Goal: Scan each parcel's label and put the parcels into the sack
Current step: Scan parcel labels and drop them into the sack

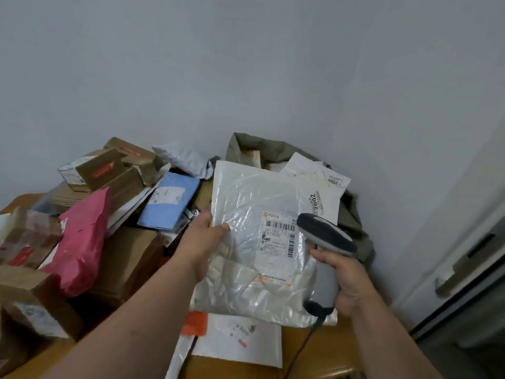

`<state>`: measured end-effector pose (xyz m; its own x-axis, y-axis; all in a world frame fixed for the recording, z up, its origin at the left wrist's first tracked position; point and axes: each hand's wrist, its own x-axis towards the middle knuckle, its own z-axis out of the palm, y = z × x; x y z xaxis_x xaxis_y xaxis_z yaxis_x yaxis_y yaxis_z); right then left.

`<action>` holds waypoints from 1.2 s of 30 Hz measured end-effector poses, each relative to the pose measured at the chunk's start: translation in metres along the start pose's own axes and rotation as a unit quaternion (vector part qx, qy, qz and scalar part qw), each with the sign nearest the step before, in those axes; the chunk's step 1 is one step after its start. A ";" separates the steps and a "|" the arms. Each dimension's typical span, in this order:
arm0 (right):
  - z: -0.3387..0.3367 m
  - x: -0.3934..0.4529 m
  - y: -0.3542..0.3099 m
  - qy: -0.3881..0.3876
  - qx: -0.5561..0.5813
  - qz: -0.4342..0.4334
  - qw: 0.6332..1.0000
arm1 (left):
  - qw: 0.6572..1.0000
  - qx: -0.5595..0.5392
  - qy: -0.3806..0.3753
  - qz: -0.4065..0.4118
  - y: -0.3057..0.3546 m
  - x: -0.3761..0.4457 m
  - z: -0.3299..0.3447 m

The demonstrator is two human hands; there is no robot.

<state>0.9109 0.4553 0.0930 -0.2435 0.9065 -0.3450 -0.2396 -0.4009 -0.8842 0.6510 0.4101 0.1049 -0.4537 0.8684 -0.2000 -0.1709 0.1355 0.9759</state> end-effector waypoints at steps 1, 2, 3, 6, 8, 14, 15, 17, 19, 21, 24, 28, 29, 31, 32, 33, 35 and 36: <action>-0.007 0.008 -0.007 0.026 0.004 -0.011 1.000 | 1.000 0.023 -0.004 0.015 0.007 0.009 0.017; -0.014 0.016 -0.014 0.051 0.007 -0.020 0.998 | 0.999 0.041 -0.009 0.028 0.013 0.019 0.034; -0.021 0.026 -0.022 0.074 0.009 -0.027 0.997 | 0.998 0.055 -0.017 0.040 0.019 0.029 0.051; -0.041 0.061 -0.048 0.110 0.011 -0.047 0.993 | 0.994 0.078 -0.018 0.071 0.037 0.059 0.103; -0.052 0.089 -0.070 0.121 0.007 -0.053 0.991 | 0.990 0.099 -0.018 0.094 0.044 0.082 0.136; -0.083 0.182 -0.141 0.171 -0.026 -0.082 0.982 | 0.979 0.170 -0.051 0.098 0.058 0.164 0.220; -0.085 0.200 -0.150 0.178 -0.040 -0.089 0.979 | 0.978 0.178 -0.057 0.087 0.061 0.179 0.227; -0.082 0.236 -0.162 0.181 -0.077 -0.093 0.976 | 0.979 0.185 -0.055 0.067 0.063 0.208 0.234; -0.073 0.273 -0.163 0.164 -0.121 -0.072 0.976 | 0.975 0.210 -0.026 0.061 0.061 0.236 0.229; -0.058 0.306 -0.153 0.113 -0.171 -0.032 0.978 | 0.958 0.278 0.017 0.060 0.055 0.260 0.218; -0.036 0.340 -0.124 0.027 -0.281 0.018 0.959 | 0.907 0.415 0.047 0.051 0.043 0.286 0.202; -0.031 0.362 -0.100 0.015 -0.333 0.027 0.942 | 0.849 0.512 0.088 0.095 0.042 0.309 0.196; -0.031 0.365 -0.099 0.014 -0.333 0.024 0.942 | 0.826 0.543 0.101 0.113 0.043 0.316 0.197; -0.031 0.366 -0.099 0.000 -0.333 0.020 0.943 | 0.767 0.611 0.124 0.151 0.047 0.330 0.199; -0.031 0.365 -0.100 -0.006 -0.330 0.014 0.944 | 0.740 0.638 0.132 0.166 0.049 0.338 0.201; -0.031 0.363 -0.100 -0.008 -0.324 0.006 0.946 | 0.717 0.660 0.137 0.178 0.052 0.347 0.203; -0.033 0.356 -0.097 -0.003 -0.309 -0.010 0.951 | 0.672 0.706 0.128 0.182 0.056 0.365 0.206; -0.033 0.352 -0.095 -0.001 -0.309 -0.016 0.951 | 0.647 0.735 0.113 0.169 0.057 0.373 0.207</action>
<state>0.8788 0.8169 0.0456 -0.2477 0.9166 -0.3139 0.3510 -0.2171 -0.9109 0.6529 0.8411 0.1043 -0.3919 0.8979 0.2004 0.9128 0.4068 -0.0373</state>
